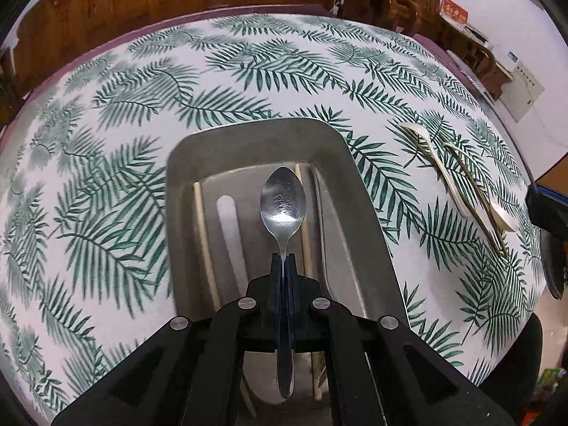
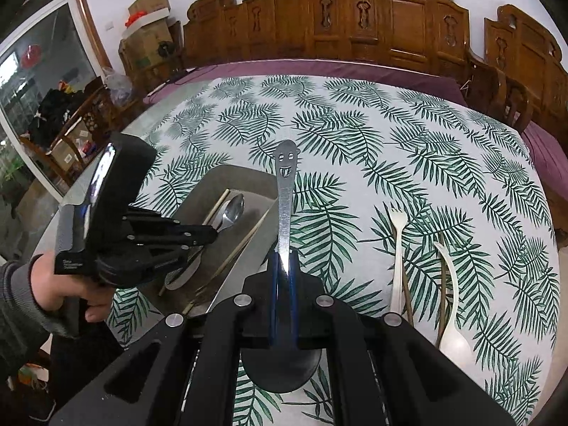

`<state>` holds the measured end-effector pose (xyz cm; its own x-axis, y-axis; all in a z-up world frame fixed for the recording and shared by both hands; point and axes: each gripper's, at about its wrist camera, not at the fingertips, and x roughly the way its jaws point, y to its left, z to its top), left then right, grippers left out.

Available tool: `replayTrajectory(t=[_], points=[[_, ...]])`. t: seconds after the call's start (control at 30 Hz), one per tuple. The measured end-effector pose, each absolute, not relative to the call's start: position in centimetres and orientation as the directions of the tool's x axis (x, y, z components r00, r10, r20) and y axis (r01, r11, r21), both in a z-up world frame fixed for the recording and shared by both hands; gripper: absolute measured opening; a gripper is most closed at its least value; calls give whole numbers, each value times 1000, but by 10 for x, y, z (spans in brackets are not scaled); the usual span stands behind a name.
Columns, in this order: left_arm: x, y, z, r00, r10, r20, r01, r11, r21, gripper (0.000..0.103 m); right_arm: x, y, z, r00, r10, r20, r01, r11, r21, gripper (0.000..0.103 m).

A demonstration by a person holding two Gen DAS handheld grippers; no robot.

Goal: Organize utensils
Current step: 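Carry the metal spoon into the tray and open the left tool while the right tool holds its spoon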

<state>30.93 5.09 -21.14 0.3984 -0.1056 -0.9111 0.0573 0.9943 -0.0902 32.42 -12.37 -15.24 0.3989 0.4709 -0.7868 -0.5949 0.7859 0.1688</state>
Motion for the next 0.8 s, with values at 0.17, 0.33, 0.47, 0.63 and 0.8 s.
replayTrajectory(t=[0.17,0.33,0.47,0.63,0.8], points=[[319,46,-222,376,-91,-922,53,996,-76,2,326,-129,-153,396,462,-794,-590,790,166,7],[324,48,-227,354,-95,-930,43,995,-86,2,327,-132,-152,394,459,-796,-588,792,166,7],[319,50,-221,364,-106,-925,54,994,-93,2,325,-131,-150,393,457,-798,-591,790,162,7],[310,55,-207,396,-108,-912,54,994,-94,2,322,-125,-151,387,460,-799,-592,788,167,7],[287,66,-177,469,-126,-874,46,992,-118,2,313,-109,-152,377,484,-789,-608,772,183,7]])
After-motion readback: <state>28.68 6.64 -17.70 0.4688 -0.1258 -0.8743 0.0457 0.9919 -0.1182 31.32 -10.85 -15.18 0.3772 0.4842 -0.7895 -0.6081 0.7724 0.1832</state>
